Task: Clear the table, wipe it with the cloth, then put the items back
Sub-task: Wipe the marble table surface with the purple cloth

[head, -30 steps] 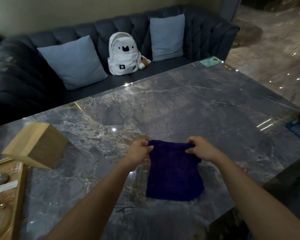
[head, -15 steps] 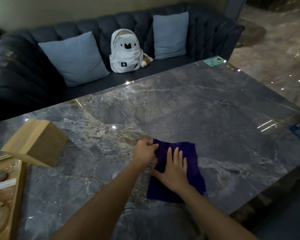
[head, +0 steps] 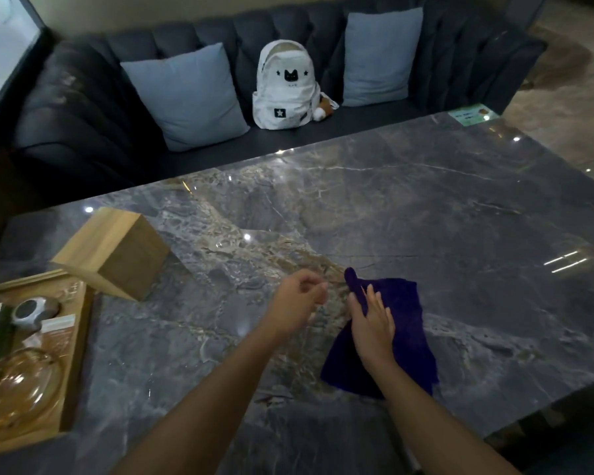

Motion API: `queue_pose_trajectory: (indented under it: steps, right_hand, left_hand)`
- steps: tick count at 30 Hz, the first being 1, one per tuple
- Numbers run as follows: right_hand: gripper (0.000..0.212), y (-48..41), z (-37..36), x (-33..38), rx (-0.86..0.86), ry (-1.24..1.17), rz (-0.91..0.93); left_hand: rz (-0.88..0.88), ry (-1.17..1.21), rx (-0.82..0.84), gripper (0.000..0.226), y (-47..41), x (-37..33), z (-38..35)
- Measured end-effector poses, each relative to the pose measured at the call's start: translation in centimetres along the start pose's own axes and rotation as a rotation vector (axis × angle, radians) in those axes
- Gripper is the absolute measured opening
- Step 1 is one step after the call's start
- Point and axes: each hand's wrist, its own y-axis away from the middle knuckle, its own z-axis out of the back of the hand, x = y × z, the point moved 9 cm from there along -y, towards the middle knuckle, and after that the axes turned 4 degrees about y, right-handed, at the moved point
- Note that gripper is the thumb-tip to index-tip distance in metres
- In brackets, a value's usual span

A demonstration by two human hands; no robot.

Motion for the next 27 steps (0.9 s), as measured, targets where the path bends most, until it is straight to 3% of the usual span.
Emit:
queue_pose_trajectory:
  steps: [4,7,12,15,21,27]
  right_hand:
    - [0.055,0.3,-0.1,0.0,-0.028,0.057,0.014]
    - [0.053,0.3,-0.1,-0.1,-0.075,0.095,0.017]
    - [0.052,-0.1,-0.7,-0.3,-0.165,0.291,0.030]
    - [0.052,-0.1,-1.1,-0.4,-0.187,0.382,0.045]
    - [0.053,-0.1,-1.7,-0.2,-0.179,0.501,0.036]
    - [0.052,0.0,-2.2,0.0,-0.169,0.502,-0.003]
  left_hand:
    - [-0.065,-0.219,-0.271,0.008,3.4,2.9,8.5]
    - [-0.067,-0.424,-0.509,0.020,7.4,5.7,14.8]
    - [0.099,-0.669,-0.765,0.031,14.4,10.7,21.9]
    - [0.133,-0.732,-0.863,0.021,18.3,12.7,23.7]
    - [0.463,-0.777,-1.058,0.034,23.8,16.3,27.0]
    - [0.596,-0.722,-1.073,0.059,25.4,17.8,29.3]
